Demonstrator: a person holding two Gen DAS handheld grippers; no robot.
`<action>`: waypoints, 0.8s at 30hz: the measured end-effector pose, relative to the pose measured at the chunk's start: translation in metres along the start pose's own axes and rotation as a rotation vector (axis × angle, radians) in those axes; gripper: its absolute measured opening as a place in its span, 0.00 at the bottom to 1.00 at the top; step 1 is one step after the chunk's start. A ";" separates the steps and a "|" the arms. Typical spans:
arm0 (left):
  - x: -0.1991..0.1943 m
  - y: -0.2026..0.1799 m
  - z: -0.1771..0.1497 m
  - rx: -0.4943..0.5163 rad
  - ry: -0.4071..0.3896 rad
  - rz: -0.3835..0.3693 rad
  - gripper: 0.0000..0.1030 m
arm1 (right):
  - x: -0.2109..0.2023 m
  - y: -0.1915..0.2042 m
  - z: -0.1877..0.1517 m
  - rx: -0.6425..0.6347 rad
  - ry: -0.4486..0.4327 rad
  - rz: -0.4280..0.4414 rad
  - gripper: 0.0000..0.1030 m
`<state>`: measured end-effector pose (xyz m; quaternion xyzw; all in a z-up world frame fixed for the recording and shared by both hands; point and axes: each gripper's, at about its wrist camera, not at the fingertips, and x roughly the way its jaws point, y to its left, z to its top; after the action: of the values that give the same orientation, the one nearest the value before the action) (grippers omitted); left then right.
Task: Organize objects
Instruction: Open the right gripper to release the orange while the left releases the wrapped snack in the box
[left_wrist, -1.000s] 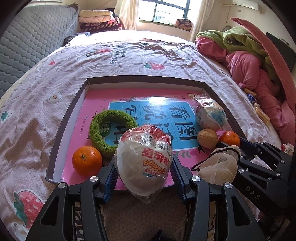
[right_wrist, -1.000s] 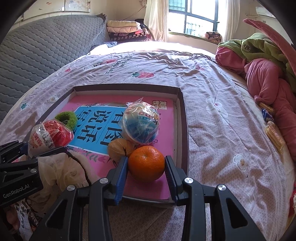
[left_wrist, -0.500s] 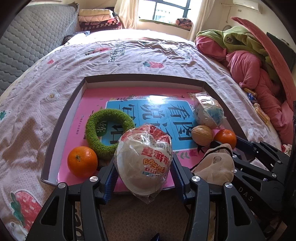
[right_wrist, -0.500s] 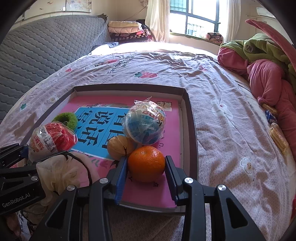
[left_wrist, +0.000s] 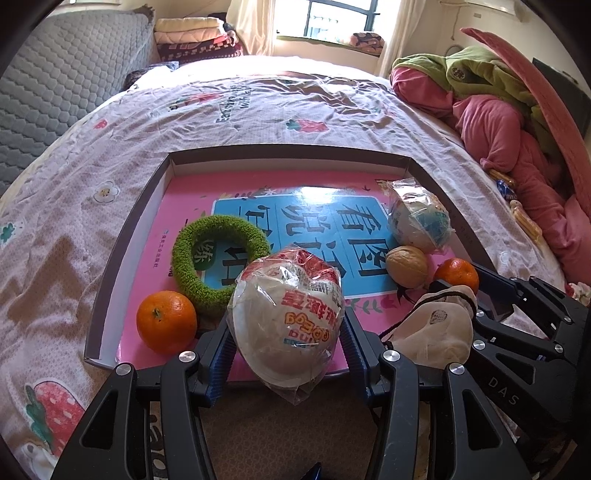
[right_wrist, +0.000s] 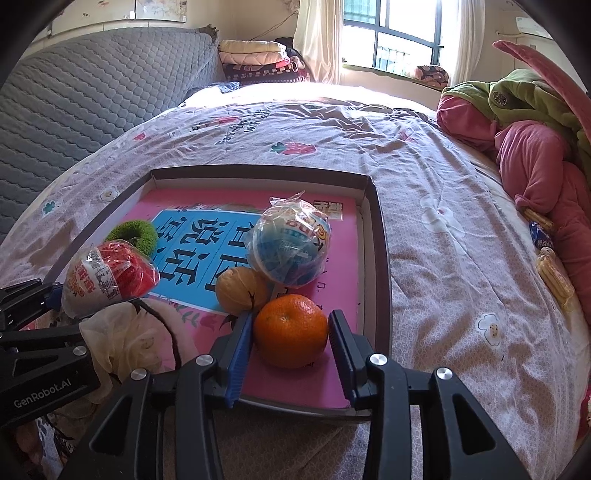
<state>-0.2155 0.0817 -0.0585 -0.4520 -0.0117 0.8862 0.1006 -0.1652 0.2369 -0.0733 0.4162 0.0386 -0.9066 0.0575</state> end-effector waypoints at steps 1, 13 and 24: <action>-0.001 0.000 0.000 0.003 -0.001 0.002 0.53 | -0.001 0.000 0.000 -0.002 0.000 -0.002 0.42; -0.017 -0.002 0.002 0.019 -0.037 0.009 0.55 | -0.025 -0.008 0.001 0.000 -0.046 -0.014 0.50; -0.030 -0.004 0.002 0.038 -0.060 0.020 0.59 | -0.040 -0.008 0.003 -0.001 -0.074 -0.010 0.50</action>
<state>-0.1990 0.0802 -0.0333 -0.4231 0.0068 0.9005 0.0999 -0.1425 0.2470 -0.0410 0.3821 0.0390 -0.9217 0.0547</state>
